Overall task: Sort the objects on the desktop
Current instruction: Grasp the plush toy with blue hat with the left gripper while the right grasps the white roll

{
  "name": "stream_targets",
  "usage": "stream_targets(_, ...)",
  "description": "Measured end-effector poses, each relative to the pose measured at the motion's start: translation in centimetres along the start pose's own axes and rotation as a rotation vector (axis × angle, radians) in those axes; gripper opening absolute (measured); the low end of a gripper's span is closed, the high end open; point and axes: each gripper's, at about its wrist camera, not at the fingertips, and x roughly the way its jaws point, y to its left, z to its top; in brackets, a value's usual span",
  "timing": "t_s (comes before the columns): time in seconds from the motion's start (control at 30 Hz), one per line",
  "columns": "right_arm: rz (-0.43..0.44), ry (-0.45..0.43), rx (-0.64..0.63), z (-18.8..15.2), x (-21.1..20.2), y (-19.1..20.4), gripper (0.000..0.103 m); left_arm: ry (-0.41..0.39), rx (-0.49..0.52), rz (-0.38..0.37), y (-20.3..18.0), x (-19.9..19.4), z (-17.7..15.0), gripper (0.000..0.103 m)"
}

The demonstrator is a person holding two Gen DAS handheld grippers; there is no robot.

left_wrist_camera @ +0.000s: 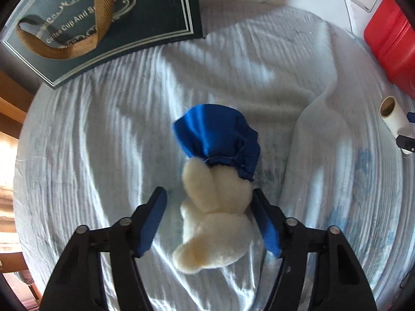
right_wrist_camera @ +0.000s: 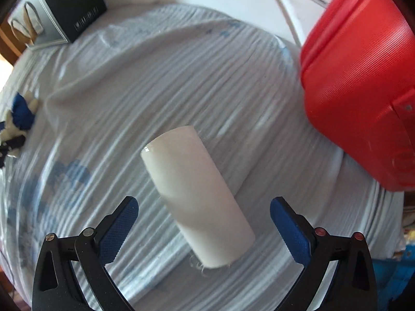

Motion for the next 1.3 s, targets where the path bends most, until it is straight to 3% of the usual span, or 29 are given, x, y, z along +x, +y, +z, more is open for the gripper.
stream_targets(0.1,0.017,0.022,-0.013,0.4,0.3,0.3,0.103,0.016,-0.018,-0.036,0.1,0.0,0.5,0.050)
stream_targets(0.2,0.014,0.037,-0.022,0.6,0.6,0.6,0.102,0.023,-0.014,-0.040,-0.2,-0.1,0.5,0.044)
stream_targets(0.3,0.016,0.055,-0.039,0.6,0.9,1.0,0.088,0.034,-0.013,-0.038,-0.4,-0.2,0.4,0.042)
stream_targets(0.33,0.020,0.062,-0.037,0.6,1.0,1.1,0.076,0.036,-0.012,-0.038,-0.4,-0.2,0.3,0.042)
stream_targets(0.4,0.027,0.059,-0.019,0.5,0.7,1.0,0.072,0.035,-0.015,-0.034,-0.4,-0.3,0.1,0.041)
stream_targets(0.47,0.024,0.047,-0.009,0.4,0.3,1.1,0.058,0.023,-0.018,-0.027,-0.3,-0.6,-0.2,0.040)
stream_targets(0.67,0.072,0.022,0.056,-2.1,-1.5,2.0,0.052,-0.054,-0.041,-0.012,0.0,-3.6,-2.3,0.040)
stream_targets(0.77,0.181,-0.021,0.122,-4.6,-3.3,2.8,0.048,-0.135,-0.027,0.004,-0.6,-6.7,-4.9,0.040)
stream_targets(0.9,0.326,-0.082,0.193,-9.3,-5.5,4.4,0.046,-0.207,-0.052,-0.042,-1.0,-10.0,-9.8,0.040)
stream_targets(0.97,0.335,-0.074,0.203,-10.5,-5.6,5.1,0.046,-0.218,-0.071,-0.035,-2.2,-10.3,-12.2,0.040)
stream_targets(1.07,0.357,-0.040,0.245,-14.9,-4.9,6.4,0.046,-0.217,-0.086,-0.069,-2.5,-11.1,-16.8,0.040)
stream_targets(1.3,0.335,-0.160,0.227,-23.6,-11.2,9.8,0.046,-0.249,-0.117,-0.022,-3.6,-14.0,-25.3,0.040)
